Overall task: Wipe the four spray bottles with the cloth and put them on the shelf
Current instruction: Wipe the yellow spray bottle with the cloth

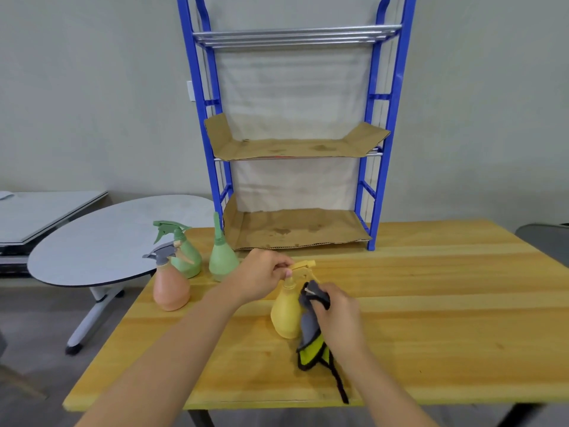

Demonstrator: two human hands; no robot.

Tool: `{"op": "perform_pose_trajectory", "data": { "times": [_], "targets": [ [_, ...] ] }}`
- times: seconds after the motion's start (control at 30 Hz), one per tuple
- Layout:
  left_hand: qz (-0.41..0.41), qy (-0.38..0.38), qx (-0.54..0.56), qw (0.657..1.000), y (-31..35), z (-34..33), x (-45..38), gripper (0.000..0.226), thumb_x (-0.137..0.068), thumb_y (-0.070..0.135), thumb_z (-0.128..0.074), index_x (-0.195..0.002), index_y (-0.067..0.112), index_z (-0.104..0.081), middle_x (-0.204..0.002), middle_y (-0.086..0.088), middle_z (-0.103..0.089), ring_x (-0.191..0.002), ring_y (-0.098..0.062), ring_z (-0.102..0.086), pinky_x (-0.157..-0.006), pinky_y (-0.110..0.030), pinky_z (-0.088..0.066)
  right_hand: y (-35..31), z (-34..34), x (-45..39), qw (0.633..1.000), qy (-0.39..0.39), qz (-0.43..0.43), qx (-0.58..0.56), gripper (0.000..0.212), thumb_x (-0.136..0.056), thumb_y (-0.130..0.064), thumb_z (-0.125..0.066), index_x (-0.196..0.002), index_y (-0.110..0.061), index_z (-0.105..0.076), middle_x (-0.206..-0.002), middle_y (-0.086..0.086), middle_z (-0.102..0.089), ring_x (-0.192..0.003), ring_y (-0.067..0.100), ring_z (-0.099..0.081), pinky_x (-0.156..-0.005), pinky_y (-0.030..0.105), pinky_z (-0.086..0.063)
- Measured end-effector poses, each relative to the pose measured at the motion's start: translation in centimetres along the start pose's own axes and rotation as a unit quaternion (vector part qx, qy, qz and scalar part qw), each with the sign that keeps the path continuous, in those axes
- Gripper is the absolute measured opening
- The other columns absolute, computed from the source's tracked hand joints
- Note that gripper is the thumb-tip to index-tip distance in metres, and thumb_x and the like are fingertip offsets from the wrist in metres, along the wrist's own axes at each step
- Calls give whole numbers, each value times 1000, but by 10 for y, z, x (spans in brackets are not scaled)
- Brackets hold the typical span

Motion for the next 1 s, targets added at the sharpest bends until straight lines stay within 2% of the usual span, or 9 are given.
{"op": "perform_pose_trajectory", "data": {
  "times": [0.07, 0.17, 0.27, 0.37, 0.47, 0.63, 0.7, 0.8, 1.0],
  "targets": [
    [0, 0, 2, 1000, -1, 1, 0, 27, -100, 26, -63, -123, 17, -73, -106, 2, -76, -97, -11, -66, -88, -26, -51, 6, -8, 7, 1000, -15, -17, 8, 13, -91, -12, -64, -104, -15, -64, -85, -8, -61, -76, 6, -56, -62, 8, -42],
    [1, 1, 5, 1000, -2, 0, 2, 25, -99, 25, -63, -121, 16, -73, -106, 1, -76, -98, -14, -67, -91, -31, -53, 25, -14, 11, 994, -73, -43, 63, 12, -92, -15, -61, -104, -14, -63, -87, -5, -62, -79, 10, -60, -65, 13, -45],
    [3, -1, 10, 1000, -3, -2, -1, 22, -99, 25, -63, -116, 18, -75, -98, 2, -76, -93, -16, -67, -88, -35, -54, 6, -6, 10, 996, -62, 24, 52, 11, -90, -12, -61, -99, -17, -65, -87, -6, -64, -83, 8, -61, -63, 11, -39],
    [6, -3, 8, 1000, -5, -3, -3, 26, -99, 27, -63, -121, 19, -74, -101, 3, -77, -95, -14, -68, -89, -32, -54, -17, -15, 25, 991, -41, 114, 48, 26, -85, -8, -67, -110, -16, -66, -100, -5, -65, -94, 9, -58, -78, 13, -40],
    [3, 0, 7, 1000, -7, -3, 0, 26, -99, 26, -63, -121, 17, -74, -102, 2, -77, -95, -14, -67, -87, -28, -52, -13, -24, 33, 988, -74, 115, 69, 32, -87, -13, -67, -119, -17, -61, -113, -4, -62, -109, 13, -56, -87, 16, -41],
    [10, 0, 12, 1000, -4, -3, -1, 24, -98, 25, -63, -118, 18, -75, -99, 4, -78, -90, -7, -64, -81, -20, -46, -29, -13, 24, 980, -37, 193, 35, 46, -79, -6, -74, -122, -17, -62, -115, -7, -62, -108, 6, -52, -91, 14, -38],
    [9, 1, 9, 1000, -2, -3, -1, 23, -98, 24, -62, -115, 19, -76, -97, 4, -78, -87, -7, -63, -78, -18, -43, -27, -29, 32, 967, -89, 229, 72, 53, -76, -5, -74, -125, -19, -59, -119, -8, -62, -112, 12, -52, -94, 24, -45],
    [11, 1, 15, 1000, -3, -1, 1, 23, -98, 23, -62, -115, 19, -76, -99, 4, -78, -88, -9, -65, -77, -17, -43, -25, -54, 49, 923, -183, 275, 197, 45, -75, -9, -72, -117, -22, -61, -120, -12, -61, -113, 17, -50, -85, 35, -53],
    [4, 10, 8, 1000, 0, 0, 2, 20, -97, 21, -62, -107, 17, -78, -89, 4, -76, -74, -1, -55, -76, -14, -37, -60, -40, 28, 899, -85, 377, 207, 51, -69, -5, -72, -118, -12, -62, -122, -1, -57, -109, 22, -53, -86, 30, -49]
  ]
}}
Point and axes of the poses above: each hand's wrist, its own x-axis away from the middle knuckle, its own z-axis out of the back of the hand, y = z × x, the point moved 7 cm from there along -x, towards the middle knuckle
